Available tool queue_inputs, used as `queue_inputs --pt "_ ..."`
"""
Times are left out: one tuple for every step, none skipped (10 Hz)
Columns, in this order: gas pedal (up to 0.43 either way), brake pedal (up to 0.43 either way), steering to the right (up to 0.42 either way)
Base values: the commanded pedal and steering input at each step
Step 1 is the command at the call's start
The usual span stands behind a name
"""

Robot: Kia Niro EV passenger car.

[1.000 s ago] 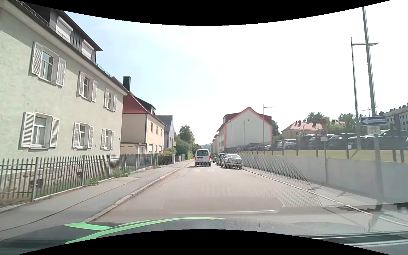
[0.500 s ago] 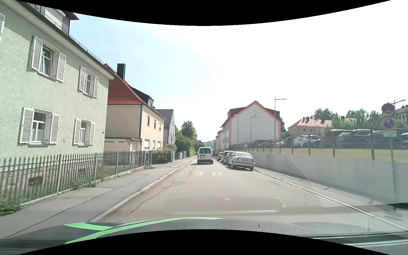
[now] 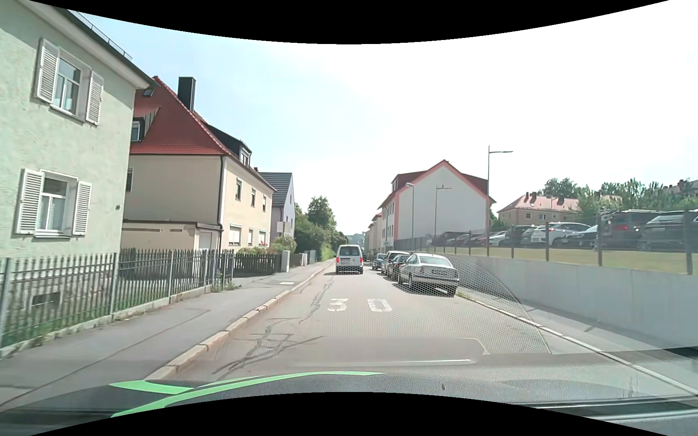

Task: Follow the waypoints while adhering to traffic rules and regulations

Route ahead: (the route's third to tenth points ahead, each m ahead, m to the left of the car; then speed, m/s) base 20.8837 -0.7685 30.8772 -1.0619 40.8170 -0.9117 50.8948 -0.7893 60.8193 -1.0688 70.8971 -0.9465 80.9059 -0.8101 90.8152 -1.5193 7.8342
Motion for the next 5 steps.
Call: queue_inputs --pt "0.150 0.000 0.004" --pt "0.138 0.000 0.003" --pt "0.098 0.000 0.003" --pt "0.079 0.000 0.003" --pt "0.079 0.000 0.002"
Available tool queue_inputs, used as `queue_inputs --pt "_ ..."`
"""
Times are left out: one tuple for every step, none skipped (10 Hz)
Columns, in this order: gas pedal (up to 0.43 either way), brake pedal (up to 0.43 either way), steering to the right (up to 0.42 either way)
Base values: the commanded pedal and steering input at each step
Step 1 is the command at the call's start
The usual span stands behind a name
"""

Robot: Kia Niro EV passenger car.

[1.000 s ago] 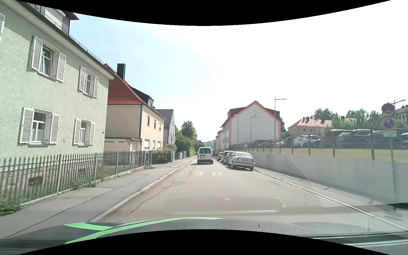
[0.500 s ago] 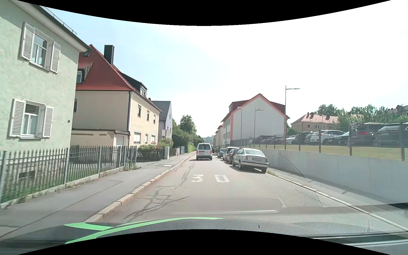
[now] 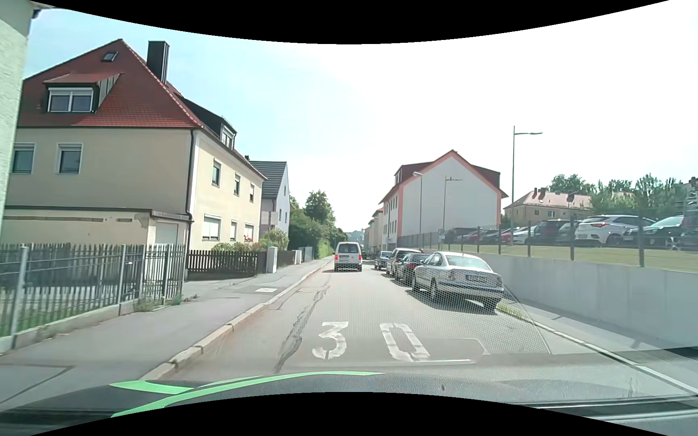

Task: Follow the waypoints while adhering to traffic rules and regulations

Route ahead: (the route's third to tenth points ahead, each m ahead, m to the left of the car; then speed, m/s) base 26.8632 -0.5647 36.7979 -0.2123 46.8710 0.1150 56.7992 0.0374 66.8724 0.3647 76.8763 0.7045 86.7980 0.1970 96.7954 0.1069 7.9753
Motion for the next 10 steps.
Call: queue_inputs --pt "0.079 0.000 0.002" --pt "0.079 0.000 0.002" --pt "0.079 0.000 -0.001" --pt "0.079 0.000 -0.001" --pt "0.079 0.000 -0.001" --pt "0.067 0.000 -0.001" --pt "0.028 0.000 -0.001" --pt "0.028 0.000 -0.001" --pt "0.020 0.000 -0.001" --pt "0.020 0.000 -0.001"
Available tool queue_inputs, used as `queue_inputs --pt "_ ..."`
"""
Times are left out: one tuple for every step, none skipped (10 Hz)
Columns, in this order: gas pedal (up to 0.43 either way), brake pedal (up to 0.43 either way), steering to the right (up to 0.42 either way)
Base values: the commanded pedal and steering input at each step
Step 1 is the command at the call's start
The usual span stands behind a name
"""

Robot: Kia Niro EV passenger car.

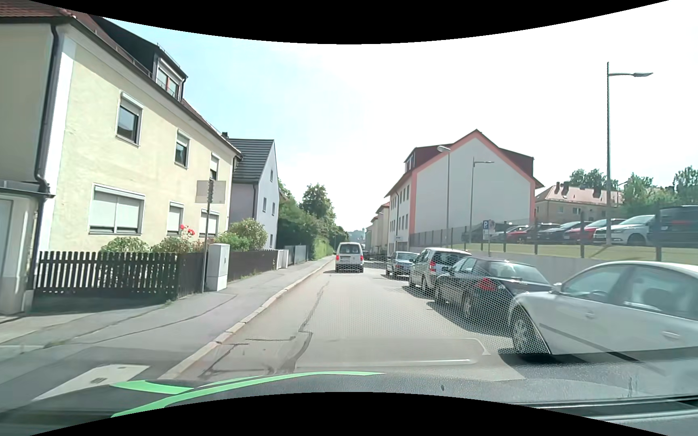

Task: Follow the waypoints while adhering to traffic rules and regulations

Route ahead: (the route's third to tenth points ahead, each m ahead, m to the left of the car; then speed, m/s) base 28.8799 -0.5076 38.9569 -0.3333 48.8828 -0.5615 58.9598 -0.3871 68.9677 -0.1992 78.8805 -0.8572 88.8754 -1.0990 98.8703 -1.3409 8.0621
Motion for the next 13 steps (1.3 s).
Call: queue_inputs --pt "0.020 0.000 -0.001" --pt "0.020 0.000 -0.001" --pt "0.020 0.000 0.000" --pt "0.020 0.000 0.000" --pt "0.020 0.000 0.001" --pt "0.020 0.000 0.001" --pt "0.020 0.000 0.001" --pt "0.020 0.000 0.001" --pt "0.020 0.000 0.001" --pt "0.020 0.000 0.001" --pt "0.020 0.000 0.001" --pt "0.020 0.000 0.000" --pt "0.020 0.000 0.001"
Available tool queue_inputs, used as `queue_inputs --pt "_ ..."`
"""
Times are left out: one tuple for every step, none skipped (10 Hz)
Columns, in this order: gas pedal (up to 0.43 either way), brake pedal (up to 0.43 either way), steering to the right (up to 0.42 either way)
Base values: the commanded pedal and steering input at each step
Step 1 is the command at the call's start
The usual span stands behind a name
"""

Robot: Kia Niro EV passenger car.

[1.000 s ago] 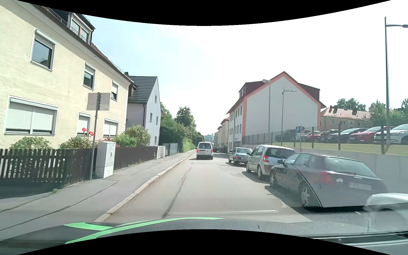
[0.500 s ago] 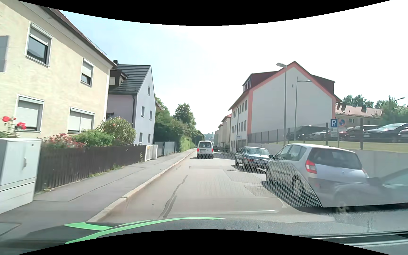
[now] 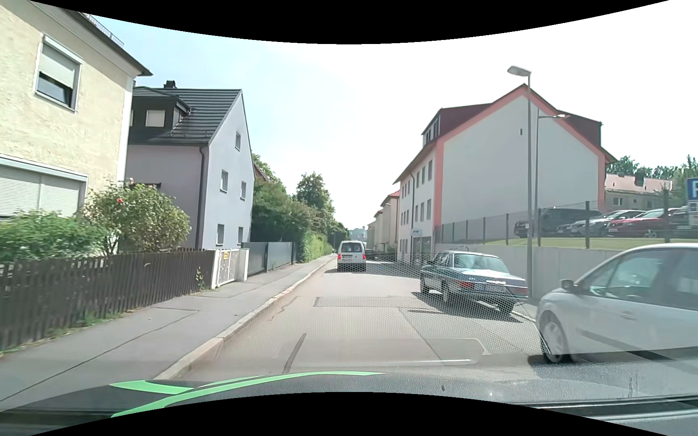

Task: Follow the waypoints while adhering to traffic rules and regulations

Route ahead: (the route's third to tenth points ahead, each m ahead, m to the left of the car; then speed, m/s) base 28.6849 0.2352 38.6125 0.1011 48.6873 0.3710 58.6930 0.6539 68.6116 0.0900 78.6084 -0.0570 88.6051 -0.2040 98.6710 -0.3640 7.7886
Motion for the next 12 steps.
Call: queue_inputs --pt "0.020 0.000 0.001" --pt "0.020 0.000 0.000" --pt "0.020 0.000 0.000" --pt "0.020 0.000 0.000" --pt "0.020 0.000 0.000" --pt "0.020 0.000 0.002" --pt "0.020 0.000 0.002" --pt "0.020 0.000 0.002" --pt "0.020 0.000 0.002" --pt "0.020 0.000 0.002" --pt "0.020 0.000 0.002" --pt "0.028 0.000 0.003"
